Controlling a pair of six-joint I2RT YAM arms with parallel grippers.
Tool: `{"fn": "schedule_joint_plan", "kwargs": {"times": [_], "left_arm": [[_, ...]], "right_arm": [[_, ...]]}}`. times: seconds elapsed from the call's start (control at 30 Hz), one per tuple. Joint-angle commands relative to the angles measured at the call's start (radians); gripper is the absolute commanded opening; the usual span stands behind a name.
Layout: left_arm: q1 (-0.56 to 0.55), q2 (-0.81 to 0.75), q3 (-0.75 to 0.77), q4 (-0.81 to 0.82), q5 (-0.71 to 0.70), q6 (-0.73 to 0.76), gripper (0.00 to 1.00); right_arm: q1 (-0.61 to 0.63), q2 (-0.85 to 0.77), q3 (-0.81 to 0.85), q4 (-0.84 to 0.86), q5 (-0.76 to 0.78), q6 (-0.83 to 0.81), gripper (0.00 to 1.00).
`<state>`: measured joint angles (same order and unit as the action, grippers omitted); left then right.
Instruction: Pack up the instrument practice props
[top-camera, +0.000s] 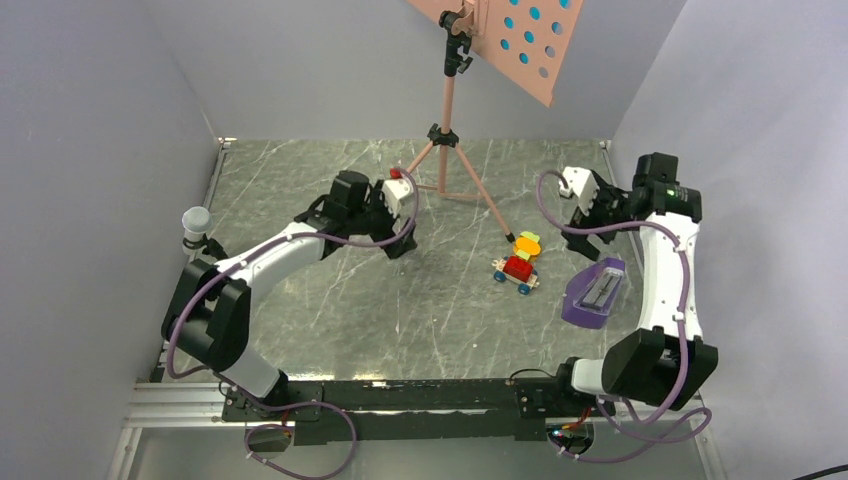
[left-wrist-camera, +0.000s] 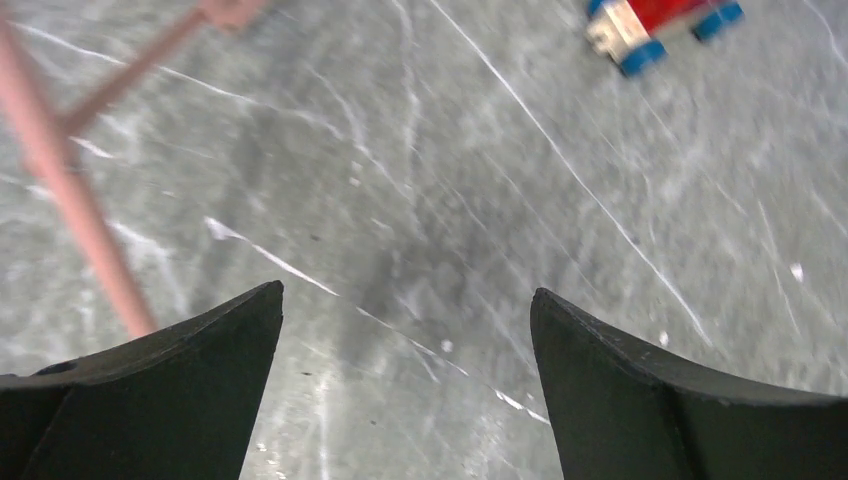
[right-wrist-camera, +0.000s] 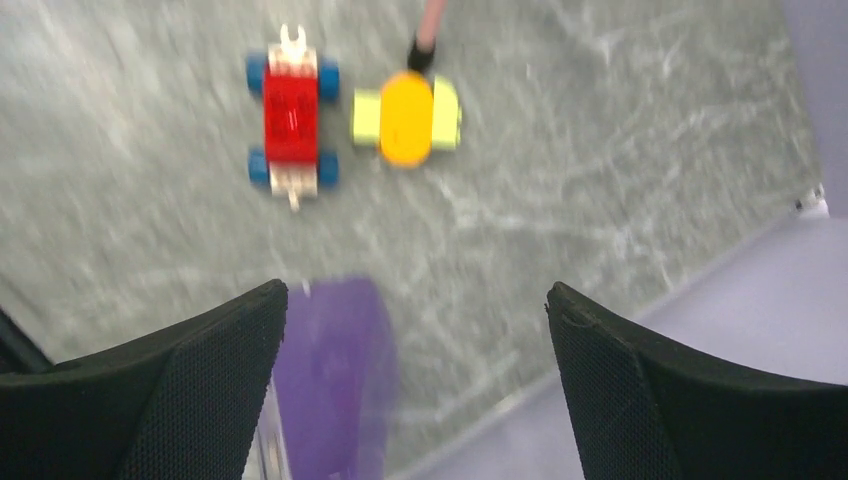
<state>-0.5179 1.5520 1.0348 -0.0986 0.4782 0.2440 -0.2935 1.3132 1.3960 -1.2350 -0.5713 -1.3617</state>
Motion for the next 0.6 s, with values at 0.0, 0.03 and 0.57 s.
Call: {"fn": "schedule_joint_plan", "kwargs": {"times": [0.0, 0.03, 0.57], "left_arm": [[0.056, 0.039, 0.124, 0.020, -0.091, -0.113, 0.97], [0.074, 0.058, 0.162, 0.012, -0.089, -0.130, 0.97], [0.177, 0.312, 0.493, -0.018, 0.135, 0.025, 0.89]], "right_arm": [[0.064, 0.030, -0.033, 0.276, -0.273, 0.393, 1.00], [0.074, 0.039, -0.050, 0.341, -0.313, 0.477, 1.00], [0.320, 0.314, -0.093, 0.968, -0.297, 0.935, 0.91]]}}
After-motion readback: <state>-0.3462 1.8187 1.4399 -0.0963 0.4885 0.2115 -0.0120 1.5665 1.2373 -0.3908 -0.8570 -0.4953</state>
